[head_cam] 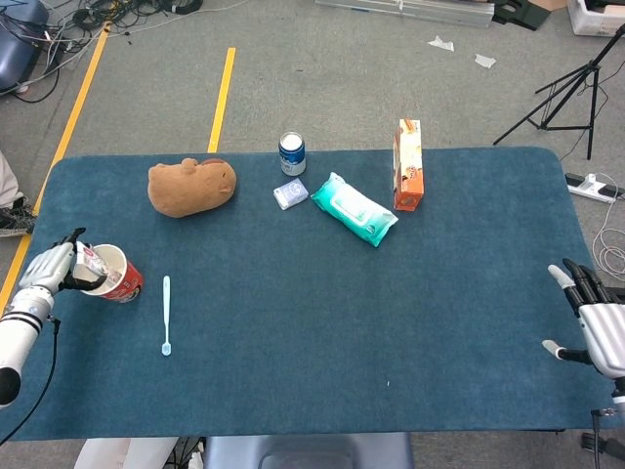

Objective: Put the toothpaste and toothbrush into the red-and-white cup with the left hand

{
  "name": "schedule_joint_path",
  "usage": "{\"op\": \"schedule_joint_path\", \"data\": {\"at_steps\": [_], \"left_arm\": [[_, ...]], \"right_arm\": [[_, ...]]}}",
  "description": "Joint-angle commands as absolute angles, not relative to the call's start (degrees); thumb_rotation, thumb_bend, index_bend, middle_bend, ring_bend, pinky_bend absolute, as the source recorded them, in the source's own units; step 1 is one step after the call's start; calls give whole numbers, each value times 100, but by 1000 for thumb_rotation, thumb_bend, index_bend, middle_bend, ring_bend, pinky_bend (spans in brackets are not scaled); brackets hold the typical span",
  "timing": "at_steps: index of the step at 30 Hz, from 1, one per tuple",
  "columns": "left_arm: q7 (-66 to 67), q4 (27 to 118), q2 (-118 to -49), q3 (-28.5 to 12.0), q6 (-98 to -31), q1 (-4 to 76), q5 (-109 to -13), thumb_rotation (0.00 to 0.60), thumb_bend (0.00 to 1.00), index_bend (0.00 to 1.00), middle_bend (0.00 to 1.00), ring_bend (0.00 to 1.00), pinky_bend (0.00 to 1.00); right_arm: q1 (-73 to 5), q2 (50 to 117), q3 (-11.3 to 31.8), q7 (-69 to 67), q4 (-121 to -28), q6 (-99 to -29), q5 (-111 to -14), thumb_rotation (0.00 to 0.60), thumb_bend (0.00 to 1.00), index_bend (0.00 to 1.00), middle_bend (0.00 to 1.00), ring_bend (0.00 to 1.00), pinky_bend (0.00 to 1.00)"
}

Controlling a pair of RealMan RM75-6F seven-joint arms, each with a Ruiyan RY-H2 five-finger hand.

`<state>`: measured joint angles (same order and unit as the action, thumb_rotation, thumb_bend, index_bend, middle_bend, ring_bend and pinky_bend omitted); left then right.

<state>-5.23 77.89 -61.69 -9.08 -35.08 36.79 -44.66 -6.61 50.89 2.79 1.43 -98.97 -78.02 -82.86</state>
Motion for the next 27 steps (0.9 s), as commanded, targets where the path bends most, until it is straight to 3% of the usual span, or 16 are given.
{"op": "schedule_joint_path", "data": {"at_steps": [1,16,27], "left_arm": [[-535,7806,-6156,-911,-3518,3667,-4476,600,417,404,4,0,0],[-617,7898,-6087,-917,-3535,3600,-4555,600,417,382,4,0,0],[-749,8064,-5981,-952,-3538,3533,-4711,600,417,294,4,0,0]], "right_arm": [[-663,5091,279,143,-9897,-7800,-8288,600,0,0,0,0,316],[-671,5104,280,152,-9895,-7786,-8289,600,0,0,0,0,316],[-675,5099,279,155,-9903,-7781,-8294,600,0,0,0,0,316]]}}
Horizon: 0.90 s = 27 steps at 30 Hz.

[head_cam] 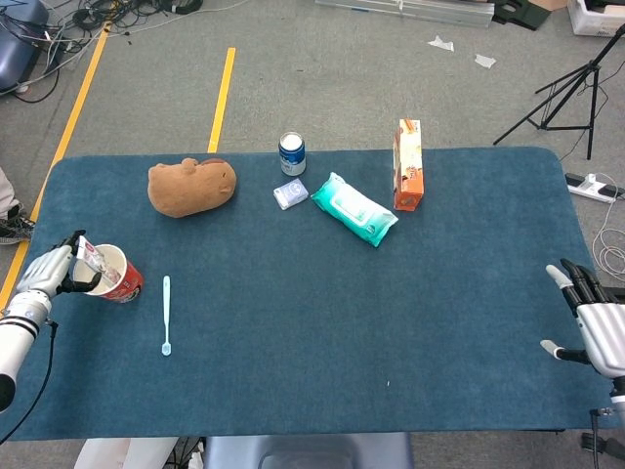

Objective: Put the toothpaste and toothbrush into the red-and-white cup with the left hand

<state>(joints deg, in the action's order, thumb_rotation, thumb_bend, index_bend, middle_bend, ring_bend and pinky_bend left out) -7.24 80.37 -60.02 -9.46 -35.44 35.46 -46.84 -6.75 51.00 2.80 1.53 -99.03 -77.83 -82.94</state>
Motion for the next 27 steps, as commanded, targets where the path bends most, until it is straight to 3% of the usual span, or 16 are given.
{"op": "schedule_joint_path", "data": {"at_steps": [1,27], "left_arm": [[-772,8089,-5963,-957,-3538,3521,-4736,600,416,286,4,0,0],[-1162,8390,-5726,-1041,-3660,3315,-5127,600,417,109,4,0,0]], "right_arm": [[-676,5100,280,154,-9902,-7780,-8293,600,0,0,0,0,316],[-696,5105,280,178,-9918,-7764,-8306,600,0,0,0,0,316]]}}
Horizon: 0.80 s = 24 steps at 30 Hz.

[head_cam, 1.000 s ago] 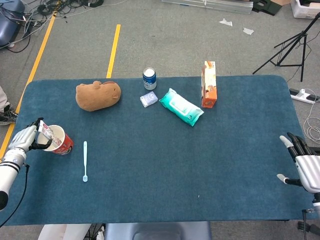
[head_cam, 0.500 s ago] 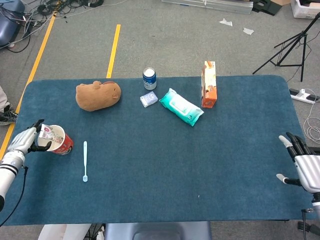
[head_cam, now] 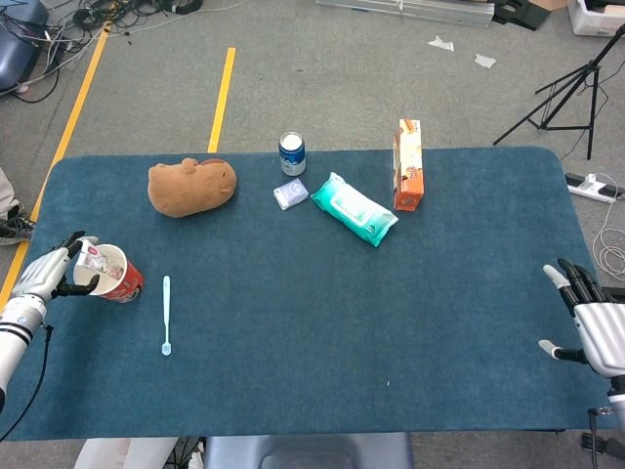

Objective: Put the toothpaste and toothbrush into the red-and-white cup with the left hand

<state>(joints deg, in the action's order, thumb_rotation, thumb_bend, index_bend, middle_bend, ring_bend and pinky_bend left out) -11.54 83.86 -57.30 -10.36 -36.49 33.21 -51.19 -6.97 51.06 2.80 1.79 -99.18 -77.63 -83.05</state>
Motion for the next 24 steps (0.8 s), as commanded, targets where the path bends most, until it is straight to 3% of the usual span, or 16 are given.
{"op": "schedule_joint_path", "data": {"at_steps": [1,24], "left_arm": [[-1169,8396,-5723,-1043,-3670,3309,-5136,600,417,105,4,0,0],[-1367,8775,-5451,-1146,-4136,3054,-5426,600,417,0,4,0,0]], "right_arm": [[-695,5103,280,176,-9919,-7768,-8306,600,0,0,0,0,316],[-669,5076,281,199,-9966,-7843,-8344,600,0,0,0,0,316]]}}
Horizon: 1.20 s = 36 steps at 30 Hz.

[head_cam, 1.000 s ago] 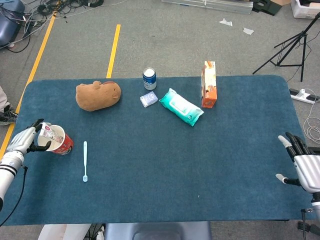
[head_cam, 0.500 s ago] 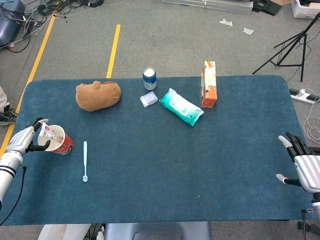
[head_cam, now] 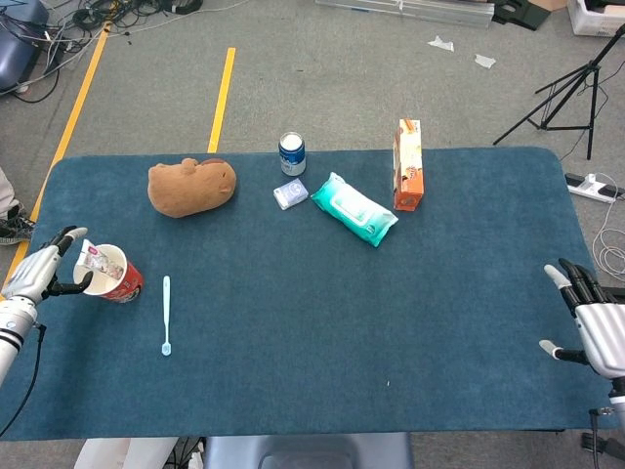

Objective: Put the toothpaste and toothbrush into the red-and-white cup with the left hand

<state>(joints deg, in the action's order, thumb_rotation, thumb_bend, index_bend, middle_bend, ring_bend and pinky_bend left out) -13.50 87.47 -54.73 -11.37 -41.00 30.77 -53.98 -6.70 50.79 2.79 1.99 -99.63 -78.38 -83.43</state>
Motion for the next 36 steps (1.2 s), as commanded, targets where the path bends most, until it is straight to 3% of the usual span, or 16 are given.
{"op": "schedule_joint_path", "data": {"at_steps": [1,13,27,36], "left_arm": [[-1377,8803,-5433,-1154,-4186,3032,-5462,600,417,0,4,0,0],[-1295,9401,-5155,-1204,-4997,2731,-5970,600,413,0,0,0,0],[-381,9926,-5098,-965,-6054,2449,-6914,600,204,0,0,0,0],[436,9664,-5330,-602,-6531,2335,-7805,600,121,0,0,0,0]], "right_arm": [[-665,5073,281,201,-9969,-7850,-8347,600,0,0,0,0,316],[-619,4982,318,241,-10074,-8028,-8422,600,0,0,0,0,316],[-609,4781,385,431,-10267,-8192,-8512,600,0,0,0,0,316],[-599,4629,425,510,-10405,-8271,-8534,600,0,0,0,0,316]]}}
